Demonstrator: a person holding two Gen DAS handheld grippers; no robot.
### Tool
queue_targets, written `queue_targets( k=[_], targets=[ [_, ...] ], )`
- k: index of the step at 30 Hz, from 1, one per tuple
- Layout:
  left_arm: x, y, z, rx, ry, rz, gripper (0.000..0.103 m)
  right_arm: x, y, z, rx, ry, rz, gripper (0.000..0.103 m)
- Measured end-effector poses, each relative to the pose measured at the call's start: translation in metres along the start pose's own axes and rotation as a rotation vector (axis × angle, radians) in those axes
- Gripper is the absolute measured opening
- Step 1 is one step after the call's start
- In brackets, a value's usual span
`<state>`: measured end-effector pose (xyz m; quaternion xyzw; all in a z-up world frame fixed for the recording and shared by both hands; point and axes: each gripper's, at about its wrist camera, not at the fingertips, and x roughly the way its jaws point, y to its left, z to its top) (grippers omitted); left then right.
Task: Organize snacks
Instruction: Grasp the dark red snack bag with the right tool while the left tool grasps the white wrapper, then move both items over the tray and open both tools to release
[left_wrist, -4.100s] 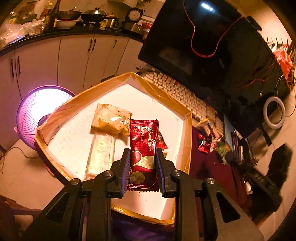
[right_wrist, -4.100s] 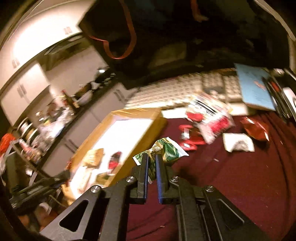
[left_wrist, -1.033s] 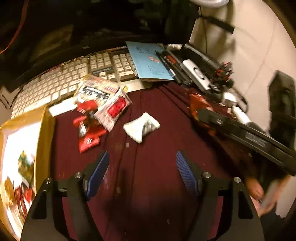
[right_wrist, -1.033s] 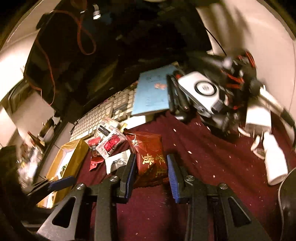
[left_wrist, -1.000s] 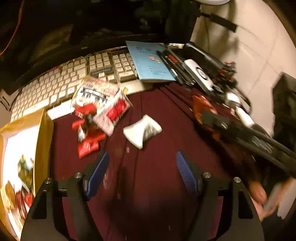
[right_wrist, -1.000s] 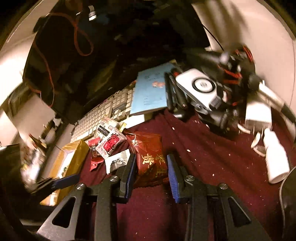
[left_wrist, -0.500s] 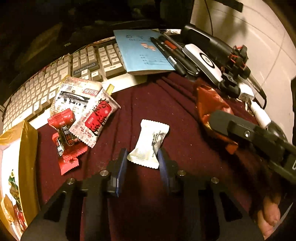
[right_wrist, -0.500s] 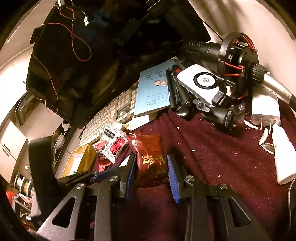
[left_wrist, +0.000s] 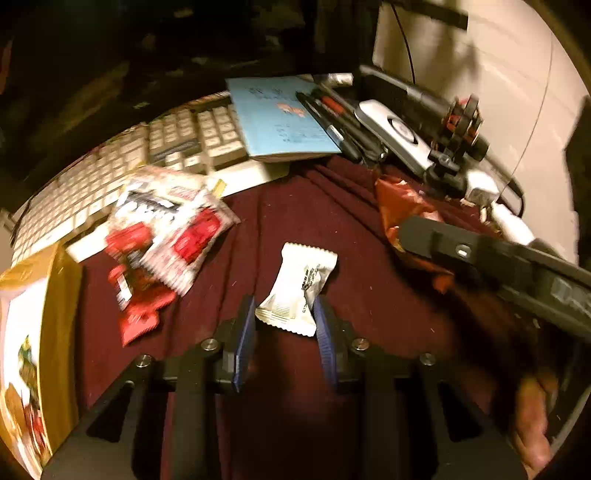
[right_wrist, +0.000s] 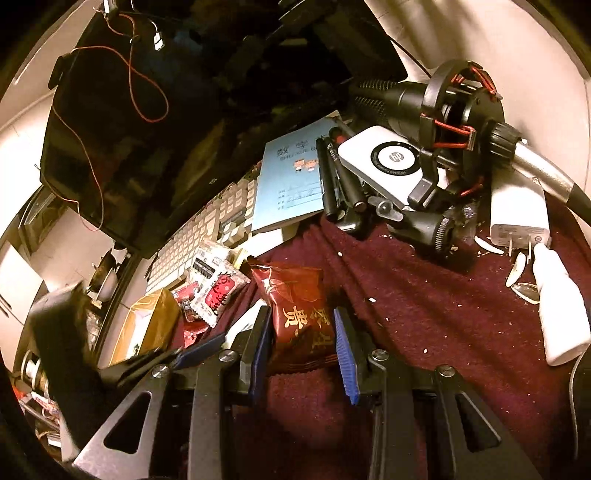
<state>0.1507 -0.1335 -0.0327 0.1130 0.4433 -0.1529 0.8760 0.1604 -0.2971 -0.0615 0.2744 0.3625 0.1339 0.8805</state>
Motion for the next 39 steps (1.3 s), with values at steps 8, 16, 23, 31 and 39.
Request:
queue_targets(
  k=[8, 16, 23, 31, 39],
  targets=[
    [-0.076, 0.042, -0.05, -0.246, -0.116, -0.047, 0.0, -0.001, 0.027, -0.008, -0.144, -0.006, -0.021, 0.034],
    [-0.114, 0.084, -0.084, -0.369, -0.182, -0.125, 0.0, 0.002, 0.042, -0.013, -0.232, 0.007, -0.007, 0.034],
    [-0.146, 0.12, -0.105, -0.437, -0.261, -0.057, 0.0, 0.002, 0.078, -0.025, -0.307, 0.044, 0.031, 0.034],
    [-0.172, 0.207, -0.126, -0.612, -0.303, 0.072, 0.0, 0.021, 0.18, -0.043, -0.462, 0.156, 0.218, 0.033],
    [-0.135, 0.268, -0.103, -0.661, -0.196, 0.198, 0.0, 0.121, 0.276, -0.043, -0.601, 0.309, 0.136, 0.033]
  ],
)
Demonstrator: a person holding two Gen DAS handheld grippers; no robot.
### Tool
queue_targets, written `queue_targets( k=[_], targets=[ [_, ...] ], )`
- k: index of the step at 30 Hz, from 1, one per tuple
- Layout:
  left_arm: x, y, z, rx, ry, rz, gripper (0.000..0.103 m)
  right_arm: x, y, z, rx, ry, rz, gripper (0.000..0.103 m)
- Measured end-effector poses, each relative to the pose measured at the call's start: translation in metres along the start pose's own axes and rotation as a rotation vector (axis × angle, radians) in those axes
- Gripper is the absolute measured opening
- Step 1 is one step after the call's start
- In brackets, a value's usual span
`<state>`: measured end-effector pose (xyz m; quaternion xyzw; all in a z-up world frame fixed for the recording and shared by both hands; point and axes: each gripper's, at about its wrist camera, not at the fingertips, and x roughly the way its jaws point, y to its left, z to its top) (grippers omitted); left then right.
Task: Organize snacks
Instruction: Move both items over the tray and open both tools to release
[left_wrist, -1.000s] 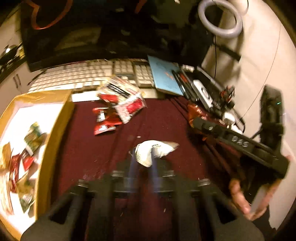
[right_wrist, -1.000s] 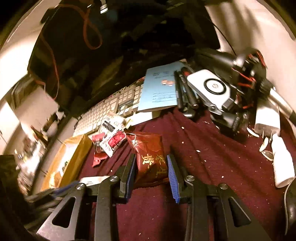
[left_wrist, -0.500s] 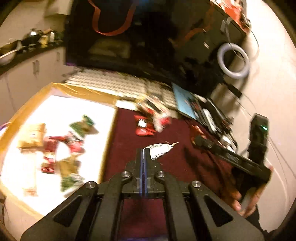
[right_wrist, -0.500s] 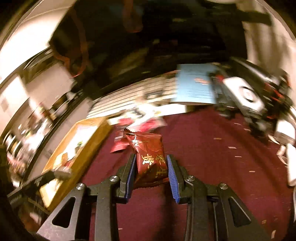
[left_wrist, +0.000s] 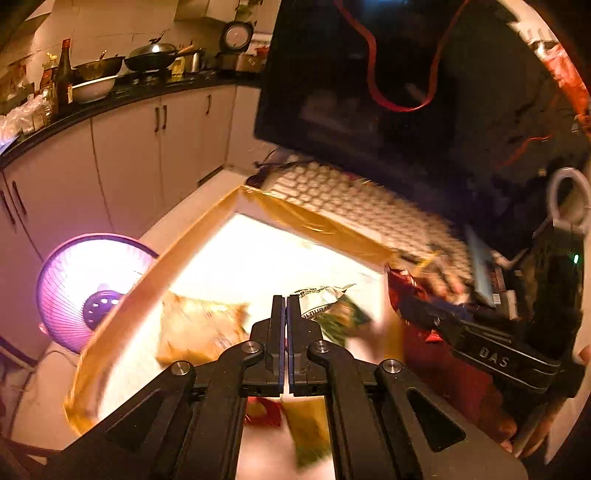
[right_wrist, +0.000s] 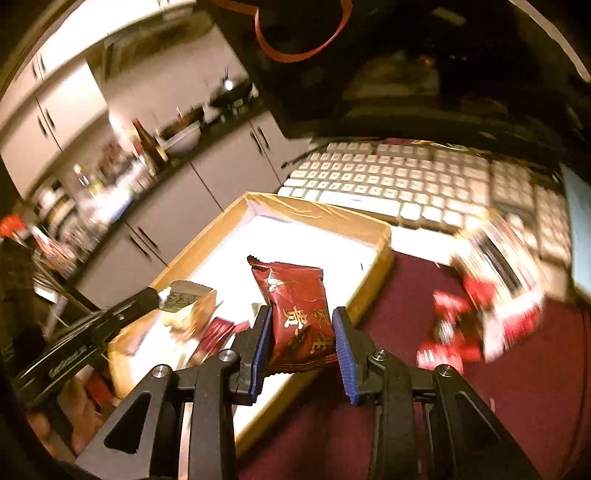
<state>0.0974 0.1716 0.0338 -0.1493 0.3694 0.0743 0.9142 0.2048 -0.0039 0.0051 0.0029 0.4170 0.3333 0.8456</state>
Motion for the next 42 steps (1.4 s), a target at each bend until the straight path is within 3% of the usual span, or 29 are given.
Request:
queue_targets(
  k=[2, 5, 7, 10, 15, 18, 19, 20, 22, 23, 24, 28, 32, 39, 42],
  targets=[
    [0.017, -0.005, 0.005, 0.032, 0.029, 0.054, 0.0, 0.022, 0.005, 0.014, -0.013, 0.028, -0.05, 0.033],
    [0.039, -0.01, 0.008, 0.07, 0.072, 0.07, 0.0, 0.044, 0.005, 0.028, -0.032, 0.032, -0.125, 0.033],
    [0.051, -0.011, 0.009, 0.089, 0.093, 0.117, 0.0, 0.056, 0.005, 0.035, -0.03, 0.041, -0.137, 0.033],
    [0.063, -0.015, 0.005, 0.114, 0.145, 0.125, 0.0, 0.067, 0.005, 0.035, -0.047, 0.039, -0.169, 0.033],
    [0.077, -0.019, -0.002, 0.137, 0.226, 0.144, 0.001, 0.077, 0.004, 0.029, -0.045, 0.052, -0.157, 0.037],
    [0.071, -0.025, -0.004, 0.154, 0.248, 0.164, 0.004, 0.067, -0.001, 0.031, -0.013, 0.051, -0.077, 0.039],
    [0.061, -0.028, -0.005, 0.155, 0.227, 0.144, 0.006, 0.058, -0.004, 0.032, 0.009, 0.042, -0.047, 0.047],
    [0.053, -0.029, -0.004, 0.151, 0.203, 0.121, 0.015, 0.044, -0.009, 0.032, 0.04, 0.019, -0.015, 0.058],
    [0.029, -0.037, -0.007, 0.133, 0.122, 0.042, 0.049, 0.01, -0.019, 0.027, 0.086, -0.047, 0.026, 0.07],
    [0.016, -0.042, -0.011, 0.124, 0.085, 0.008, 0.075, -0.004, -0.023, 0.023, 0.095, -0.071, 0.039, 0.071],
    [0.004, -0.049, -0.017, 0.12, 0.049, -0.015, 0.08, -0.022, -0.029, 0.016, 0.106, -0.094, 0.054, 0.071],
    [-0.027, -0.074, -0.037, 0.12, -0.005, -0.116, 0.08, -0.064, -0.063, -0.018, 0.194, -0.131, 0.062, 0.072],
    [-0.03, -0.094, -0.057, 0.061, 0.026, -0.217, 0.08, -0.076, -0.111, -0.048, 0.321, -0.097, -0.011, 0.072],
    [-0.04, -0.112, -0.067, 0.083, 0.017, -0.215, 0.08, -0.049, -0.173, -0.045, 0.577, -0.043, -0.023, 0.068],
    [-0.046, -0.108, -0.069, 0.08, 0.013, -0.21, 0.08, -0.03, -0.19, -0.04, 0.669, -0.01, -0.051, 0.056]
  ],
)
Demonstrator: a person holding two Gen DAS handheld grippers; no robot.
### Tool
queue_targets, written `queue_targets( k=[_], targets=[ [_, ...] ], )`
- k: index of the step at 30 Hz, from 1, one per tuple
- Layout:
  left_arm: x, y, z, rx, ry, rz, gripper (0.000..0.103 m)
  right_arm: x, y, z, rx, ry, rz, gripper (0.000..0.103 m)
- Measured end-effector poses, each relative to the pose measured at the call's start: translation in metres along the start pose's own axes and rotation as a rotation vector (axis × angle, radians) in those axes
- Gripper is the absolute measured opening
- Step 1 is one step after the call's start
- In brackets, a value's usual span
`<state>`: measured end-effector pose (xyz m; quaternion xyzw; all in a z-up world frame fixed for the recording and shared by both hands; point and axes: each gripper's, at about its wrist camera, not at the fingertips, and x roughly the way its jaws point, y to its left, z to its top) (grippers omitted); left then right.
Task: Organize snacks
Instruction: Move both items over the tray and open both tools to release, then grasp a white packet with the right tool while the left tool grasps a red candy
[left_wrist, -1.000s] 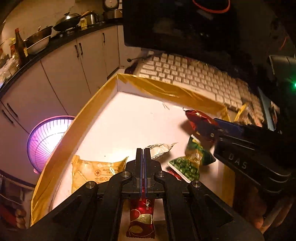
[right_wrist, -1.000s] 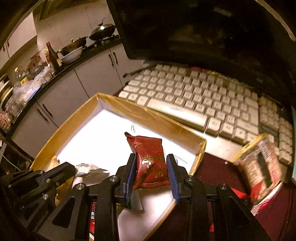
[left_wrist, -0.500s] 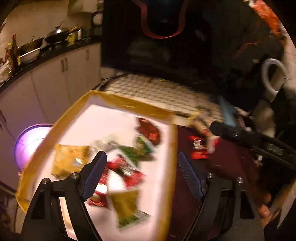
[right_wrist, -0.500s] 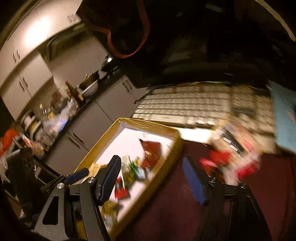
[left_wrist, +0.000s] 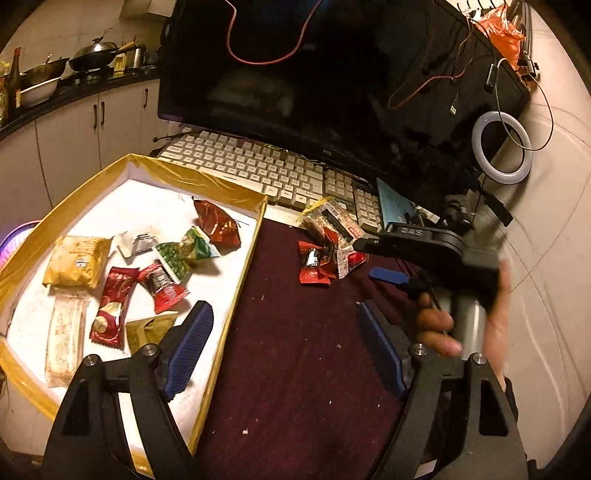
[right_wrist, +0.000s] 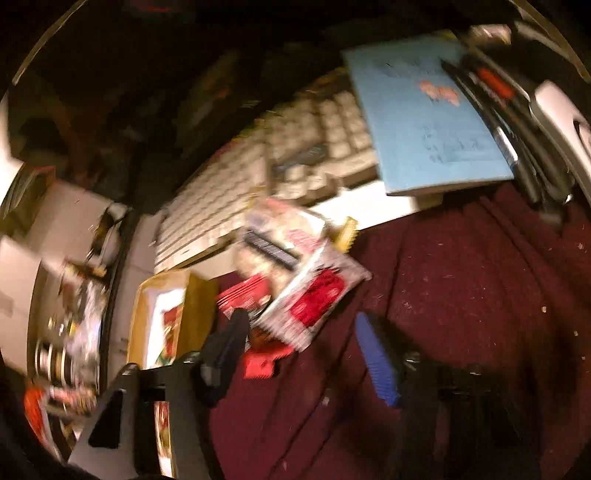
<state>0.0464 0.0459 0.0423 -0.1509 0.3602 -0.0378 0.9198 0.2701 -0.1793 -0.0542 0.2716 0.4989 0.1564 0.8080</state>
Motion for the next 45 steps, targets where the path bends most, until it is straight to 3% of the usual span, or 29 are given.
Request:
queue_targets(
  k=[2, 8, 9, 10, 13, 19, 26, 31, 35, 39, 43, 45],
  targets=[
    [-0.001, 0.001, -0.002, 0.001, -0.012, -0.002, 0.08, 0.008, -0.005, 0.006, 0.053, -0.015, -0.026, 0.052],
    [0.001, -0.002, -0.007, 0.01, -0.002, -0.001, 0.08, 0.025, 0.019, 0.006, 0.005, -0.032, -0.087, 0.054],
    [0.001, -0.001, -0.007, 0.003, -0.008, -0.004, 0.08, 0.028, 0.024, 0.005, -0.004, -0.038, -0.105, 0.049],
    [0.001, -0.001, -0.008, -0.003, -0.005, -0.004, 0.08, 0.03, 0.027, 0.004, -0.015, -0.031, -0.125, 0.031],
    [0.007, -0.001, -0.01, 0.003, 0.024, -0.004, 0.08, 0.03, 0.021, -0.001, 0.015, -0.011, -0.071, 0.014],
    [0.013, -0.005, -0.013, -0.004, 0.034, -0.02, 0.08, 0.004, -0.015, -0.026, 0.065, -0.033, 0.013, 0.013],
    [0.038, -0.031, -0.007, 0.055, 0.081, -0.035, 0.08, -0.041, -0.028, -0.058, -0.131, -0.092, 0.055, 0.012],
    [0.075, -0.048, 0.001, 0.068, 0.143, -0.011, 0.079, -0.062, -0.042, -0.076, -0.198, -0.15, 0.076, 0.012],
    [0.118, -0.067, 0.016, 0.091, 0.173, 0.032, 0.058, -0.073, -0.043, -0.083, -0.228, -0.19, 0.124, 0.012],
    [0.161, -0.084, 0.03, 0.132, 0.206, 0.146, 0.04, -0.069, -0.041, -0.08, -0.227, -0.195, 0.111, 0.012],
    [0.183, -0.099, 0.037, 0.198, 0.176, 0.238, 0.035, -0.066, -0.05, -0.076, -0.176, -0.17, 0.146, 0.012],
    [0.186, -0.101, 0.037, 0.223, 0.164, 0.275, 0.015, -0.066, -0.053, -0.075, -0.162, -0.169, 0.16, 0.012]
  ],
)
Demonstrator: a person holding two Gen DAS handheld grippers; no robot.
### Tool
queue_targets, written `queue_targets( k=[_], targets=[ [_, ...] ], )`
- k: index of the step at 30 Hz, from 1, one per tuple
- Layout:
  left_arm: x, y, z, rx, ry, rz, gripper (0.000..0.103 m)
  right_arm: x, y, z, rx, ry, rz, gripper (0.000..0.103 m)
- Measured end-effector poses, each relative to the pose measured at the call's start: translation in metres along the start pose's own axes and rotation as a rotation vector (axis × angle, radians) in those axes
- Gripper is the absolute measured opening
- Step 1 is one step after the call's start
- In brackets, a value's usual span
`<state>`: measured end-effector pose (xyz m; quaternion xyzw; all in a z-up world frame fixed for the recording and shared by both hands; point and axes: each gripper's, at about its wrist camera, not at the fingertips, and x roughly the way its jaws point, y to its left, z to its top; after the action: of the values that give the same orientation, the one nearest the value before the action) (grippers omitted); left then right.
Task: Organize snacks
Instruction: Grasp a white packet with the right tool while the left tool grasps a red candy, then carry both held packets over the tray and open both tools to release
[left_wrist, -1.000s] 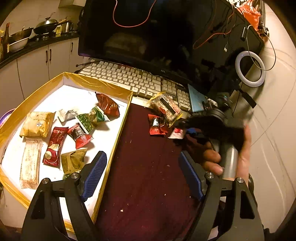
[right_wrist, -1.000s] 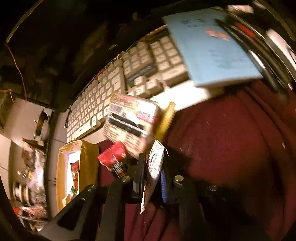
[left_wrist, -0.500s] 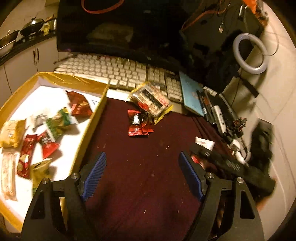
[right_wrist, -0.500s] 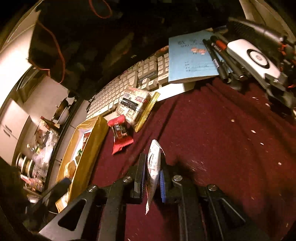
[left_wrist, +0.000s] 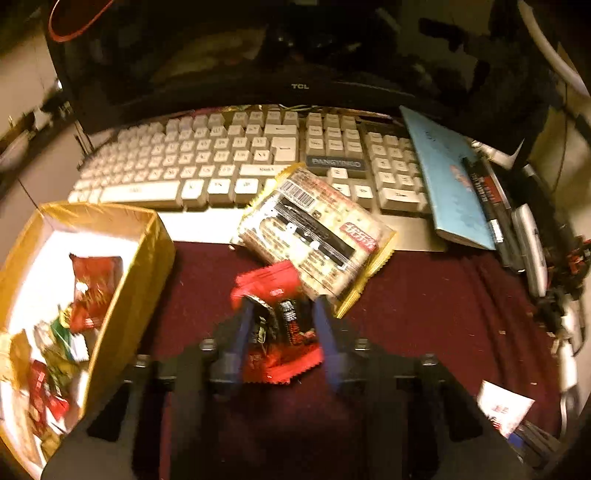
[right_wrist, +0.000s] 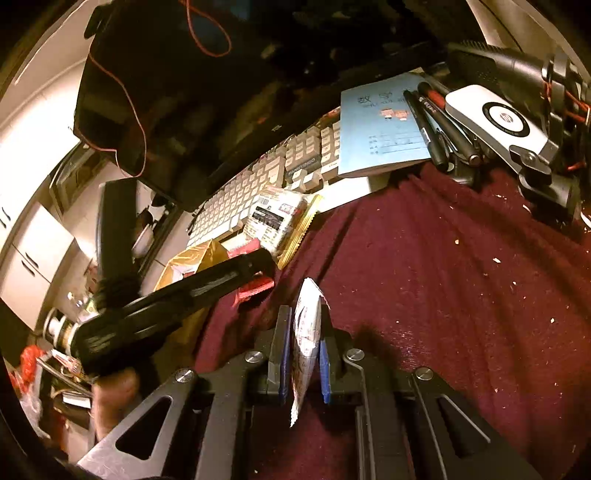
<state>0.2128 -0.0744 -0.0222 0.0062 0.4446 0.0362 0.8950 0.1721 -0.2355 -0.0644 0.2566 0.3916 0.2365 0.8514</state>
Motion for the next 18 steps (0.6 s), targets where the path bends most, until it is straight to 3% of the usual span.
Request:
queue_targets(
  k=[4, 7, 13, 16, 18],
  targets=[
    [-0.005, 0.004, -0.006, -0.005, -0.012, -0.069, 0.012, 0.0, -0.002, 0.0, 0.006, 0.005, 0.011, 0.012],
    [-0.014, 0.017, -0.018, -0.061, 0.021, -0.216, 0.012, -0.001, 0.0, -0.001, -0.007, -0.005, 0.002, 0.012],
    [-0.049, 0.052, -0.048, -0.179, 0.059, -0.432, 0.012, 0.0, 0.008, -0.003, -0.044, -0.001, -0.025, 0.013],
    [-0.076, 0.062, -0.062, -0.2, 0.063, -0.524, 0.012, 0.0, 0.016, -0.005, -0.091, -0.003, -0.039, 0.013],
    [-0.096, 0.066, -0.071, -0.201, 0.032, -0.54, 0.012, 0.002, 0.022, -0.007, -0.13, 0.006, -0.042, 0.012]
  ],
)
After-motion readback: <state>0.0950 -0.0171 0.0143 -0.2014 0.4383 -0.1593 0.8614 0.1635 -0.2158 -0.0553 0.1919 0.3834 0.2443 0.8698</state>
